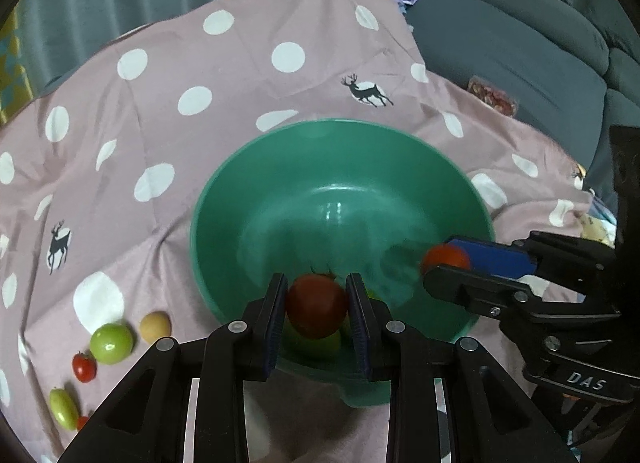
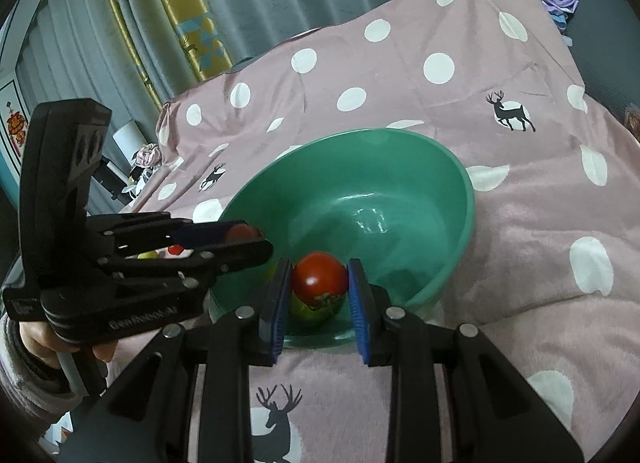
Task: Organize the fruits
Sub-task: 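Open both tools to drop the tomatoes into the bowl, then withdraw both open tools from the bowl toward the oranges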
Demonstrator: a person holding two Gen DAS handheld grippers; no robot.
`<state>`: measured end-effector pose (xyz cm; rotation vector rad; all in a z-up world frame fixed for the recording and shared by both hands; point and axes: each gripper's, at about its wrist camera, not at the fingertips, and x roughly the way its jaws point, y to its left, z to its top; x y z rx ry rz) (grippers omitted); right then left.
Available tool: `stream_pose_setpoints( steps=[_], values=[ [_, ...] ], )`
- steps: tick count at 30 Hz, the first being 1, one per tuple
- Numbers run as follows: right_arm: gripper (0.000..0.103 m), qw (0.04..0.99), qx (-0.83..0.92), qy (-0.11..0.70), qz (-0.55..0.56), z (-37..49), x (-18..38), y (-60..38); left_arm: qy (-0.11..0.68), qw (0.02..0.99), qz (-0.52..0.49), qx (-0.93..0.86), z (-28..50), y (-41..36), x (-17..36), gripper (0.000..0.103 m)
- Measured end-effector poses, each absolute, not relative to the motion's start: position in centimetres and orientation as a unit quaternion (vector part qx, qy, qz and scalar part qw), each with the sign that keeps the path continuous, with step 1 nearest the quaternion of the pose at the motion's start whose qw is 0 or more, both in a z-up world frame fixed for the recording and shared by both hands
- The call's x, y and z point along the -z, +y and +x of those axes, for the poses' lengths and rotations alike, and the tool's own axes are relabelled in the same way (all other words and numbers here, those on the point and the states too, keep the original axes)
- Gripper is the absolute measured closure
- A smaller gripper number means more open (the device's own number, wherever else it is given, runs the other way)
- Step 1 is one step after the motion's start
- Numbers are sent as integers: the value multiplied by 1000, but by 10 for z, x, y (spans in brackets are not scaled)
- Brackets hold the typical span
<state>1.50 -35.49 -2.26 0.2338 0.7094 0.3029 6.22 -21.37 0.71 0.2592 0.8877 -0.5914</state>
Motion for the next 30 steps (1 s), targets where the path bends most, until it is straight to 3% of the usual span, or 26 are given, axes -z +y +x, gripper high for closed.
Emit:
stream_pose_setpoints(
  steps=[5, 9, 11, 30],
  values=[
    [68, 919, -149, 342, 130, 12, 22, -359, 424, 855, 107, 280, 63, -204, -10, 73],
    [66, 913, -158, 342, 158, 10, 22, -365, 418, 864, 70, 272, 62, -181, -20, 45],
    [65, 913, -157, 341, 160, 6, 21, -365, 414, 870, 56, 262, 60, -165, -25, 38],
    [53, 912, -198, 331, 142, -17, -3, -331, 411, 907, -83, 36, 0, 62, -29, 37]
  ],
)
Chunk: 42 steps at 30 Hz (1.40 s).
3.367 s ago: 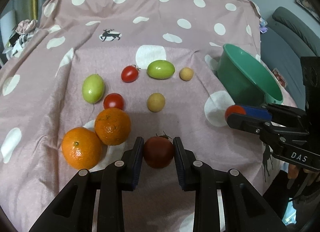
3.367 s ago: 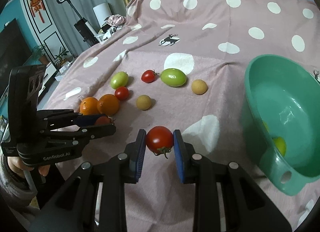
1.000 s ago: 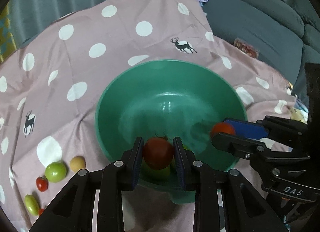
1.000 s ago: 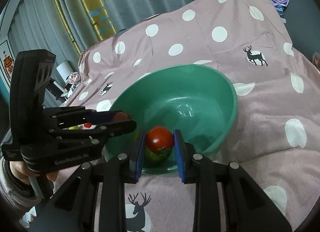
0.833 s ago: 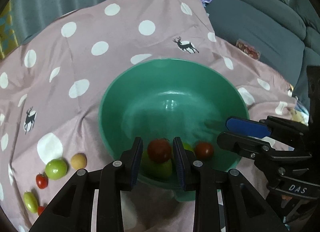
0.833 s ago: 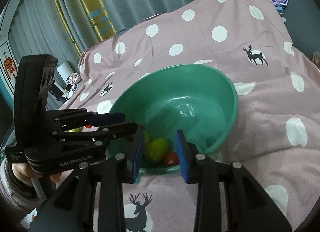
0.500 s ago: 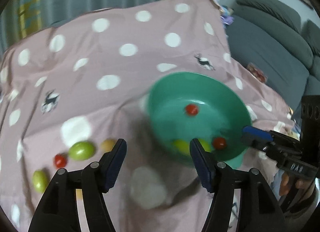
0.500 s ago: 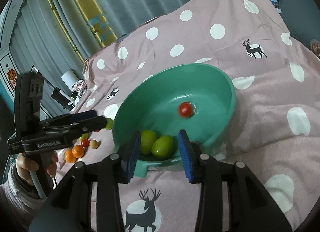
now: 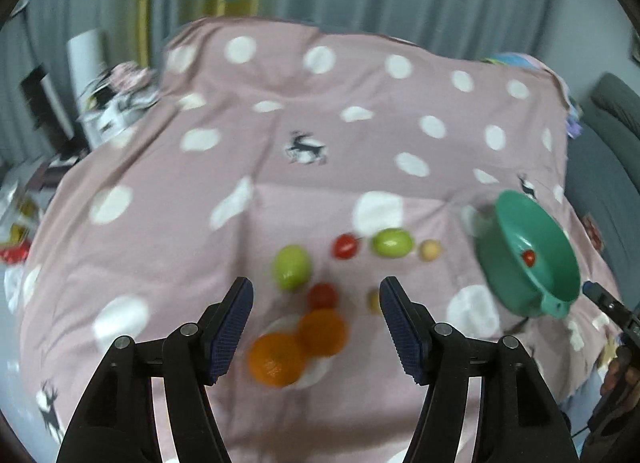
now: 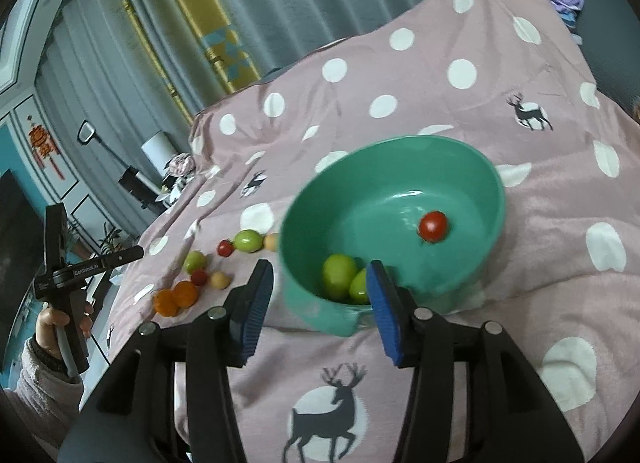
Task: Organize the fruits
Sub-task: 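Withdraw both open tools from the bowl toward the oranges, then grasp a large orange with the left tool while the right tool grasps a smaller orange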
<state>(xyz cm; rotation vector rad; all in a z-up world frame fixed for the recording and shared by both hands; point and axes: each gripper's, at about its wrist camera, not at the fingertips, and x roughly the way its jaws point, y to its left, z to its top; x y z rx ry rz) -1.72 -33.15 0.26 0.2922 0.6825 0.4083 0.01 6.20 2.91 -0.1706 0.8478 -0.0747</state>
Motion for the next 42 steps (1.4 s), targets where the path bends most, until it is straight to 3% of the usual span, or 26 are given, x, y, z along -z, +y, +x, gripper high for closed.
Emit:
stream_pose_setpoints(
  steps=[8, 21, 32, 37, 42],
  values=[
    [52, 898, -237, 356, 108, -19, -1, -290, 429, 898, -96, 30, -20, 82, -7, 37],
    [50, 858, -295, 417, 55, -13, 20, -217, 440, 895, -15, 66, -22, 65, 22, 37],
    [50, 842, -310, 440, 28, -7, 29, -187, 456, 885, -4, 90, -7, 68, 44, 38],
    [50, 834, -316, 452, 24, 0, 34, -173, 467, 878, -6, 106, -3, 69, 54, 55],
    [50, 824, -328, 462, 10, 7, 39, -150, 461, 881, -13, 109, -3, 72, 54, 56]
  ],
)
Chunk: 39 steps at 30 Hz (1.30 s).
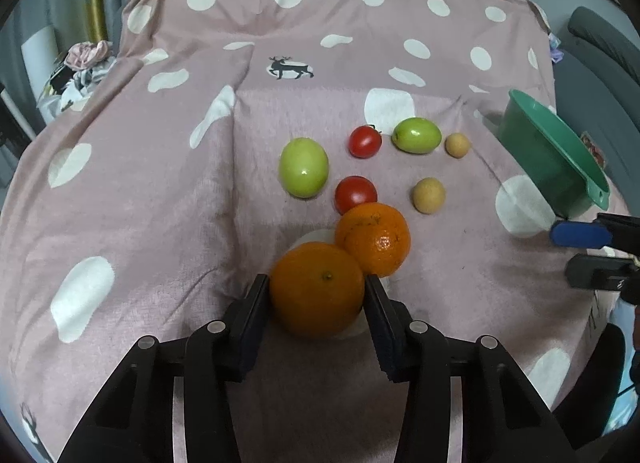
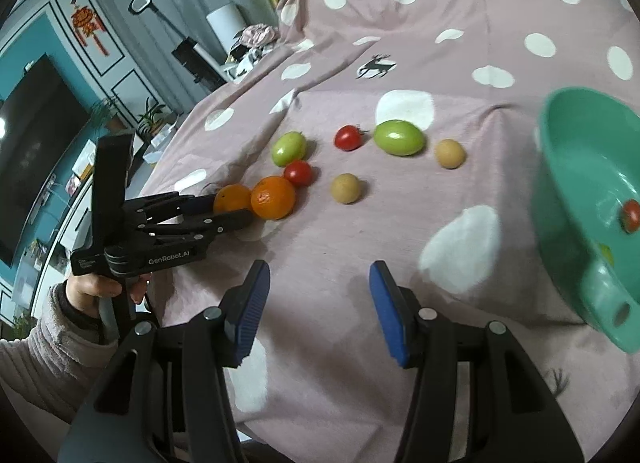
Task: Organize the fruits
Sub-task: 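Grasp a large orange with the left tool while the right tool grasps a smaller orange, then carry both oranges over the teal bowl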
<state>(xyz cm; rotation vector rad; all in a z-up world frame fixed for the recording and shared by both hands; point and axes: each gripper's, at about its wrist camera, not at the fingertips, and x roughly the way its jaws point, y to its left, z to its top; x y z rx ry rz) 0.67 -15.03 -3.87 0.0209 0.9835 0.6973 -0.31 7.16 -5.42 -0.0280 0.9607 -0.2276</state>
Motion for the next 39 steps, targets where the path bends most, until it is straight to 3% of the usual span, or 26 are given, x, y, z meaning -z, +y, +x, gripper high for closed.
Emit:
stream_pose_setpoints(
  steps=[16, 22, 25, 28, 39],
  values=[
    [50, 796, -346, 496, -8, 49, 65, -66, 401, 906, -95, 96, -20, 124, 18, 56],
    [41, 797, -340, 497, -39, 61, 69, -42, 394, 909, -97, 95, -22, 129, 18, 56],
    [46, 795, -337, 501, -56, 64, 74, -35, 396, 908, -100, 94, -21, 132, 20, 56],
    [59, 790, -336, 508, -70, 64, 80, -31, 399, 907, -101, 94, -21, 132, 22, 56],
    [60, 805, -347, 480, -38, 35, 56, -74, 400, 905, -96, 104, -26, 121, 19, 56]
  ],
)
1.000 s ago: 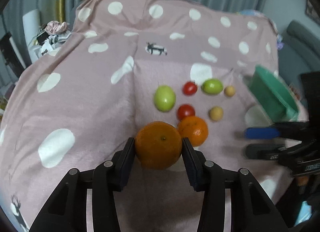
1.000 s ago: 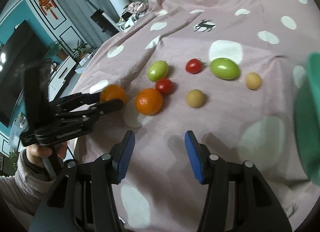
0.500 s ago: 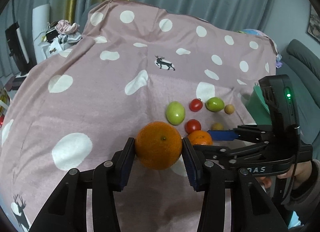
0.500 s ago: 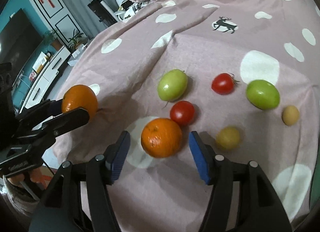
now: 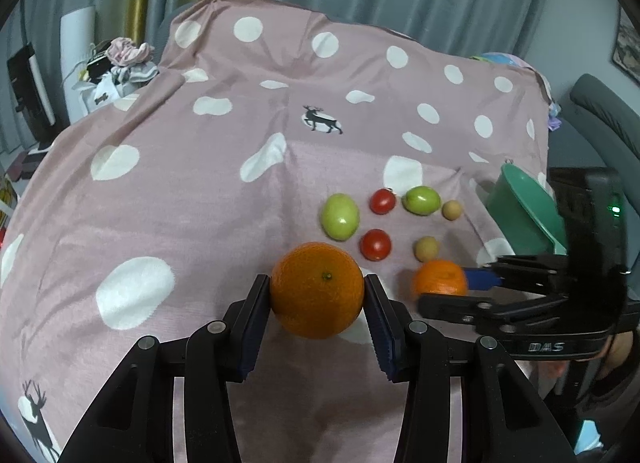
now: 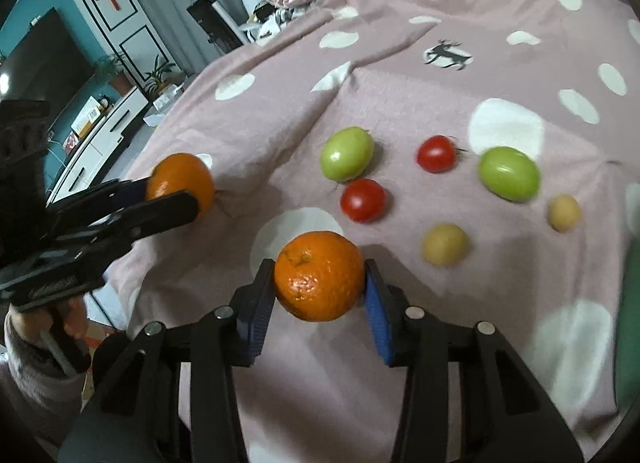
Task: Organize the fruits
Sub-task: 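Carry both oranges over the teal bowl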
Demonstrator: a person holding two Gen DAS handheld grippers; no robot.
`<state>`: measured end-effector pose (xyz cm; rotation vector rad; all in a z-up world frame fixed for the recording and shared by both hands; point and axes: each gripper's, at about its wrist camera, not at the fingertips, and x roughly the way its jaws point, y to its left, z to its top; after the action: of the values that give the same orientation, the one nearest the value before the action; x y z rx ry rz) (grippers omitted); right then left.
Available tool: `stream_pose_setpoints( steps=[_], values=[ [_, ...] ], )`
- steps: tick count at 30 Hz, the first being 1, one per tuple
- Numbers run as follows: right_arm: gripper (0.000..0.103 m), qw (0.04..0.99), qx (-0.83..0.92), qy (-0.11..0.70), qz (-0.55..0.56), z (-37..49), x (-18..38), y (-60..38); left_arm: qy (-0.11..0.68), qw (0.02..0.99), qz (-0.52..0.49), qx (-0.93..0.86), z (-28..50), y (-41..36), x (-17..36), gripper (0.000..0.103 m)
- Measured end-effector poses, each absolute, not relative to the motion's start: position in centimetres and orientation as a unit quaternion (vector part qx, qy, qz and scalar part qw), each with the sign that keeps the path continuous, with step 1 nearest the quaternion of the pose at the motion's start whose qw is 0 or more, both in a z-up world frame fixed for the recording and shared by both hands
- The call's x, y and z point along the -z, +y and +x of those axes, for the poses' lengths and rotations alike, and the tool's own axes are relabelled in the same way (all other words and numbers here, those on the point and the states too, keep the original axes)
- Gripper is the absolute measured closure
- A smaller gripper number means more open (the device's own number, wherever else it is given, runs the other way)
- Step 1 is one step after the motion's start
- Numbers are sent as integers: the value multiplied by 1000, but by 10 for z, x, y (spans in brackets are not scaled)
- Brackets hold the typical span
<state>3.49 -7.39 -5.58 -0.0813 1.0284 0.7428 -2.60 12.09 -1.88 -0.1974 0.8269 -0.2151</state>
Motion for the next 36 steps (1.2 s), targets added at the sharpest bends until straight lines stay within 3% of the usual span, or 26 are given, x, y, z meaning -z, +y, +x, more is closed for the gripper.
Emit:
stream_pose_setpoints(
  steps=[21, 36],
  values=[
    [60, 900, -212, 372, 77, -12, -10, -256, 390, 894, -34, 217, -9, -13, -27, 56],
    [59, 925, -135, 330, 134, -19, -15, -342, 390, 874, -3, 291, 30, -110, -49, 56]
  ],
)
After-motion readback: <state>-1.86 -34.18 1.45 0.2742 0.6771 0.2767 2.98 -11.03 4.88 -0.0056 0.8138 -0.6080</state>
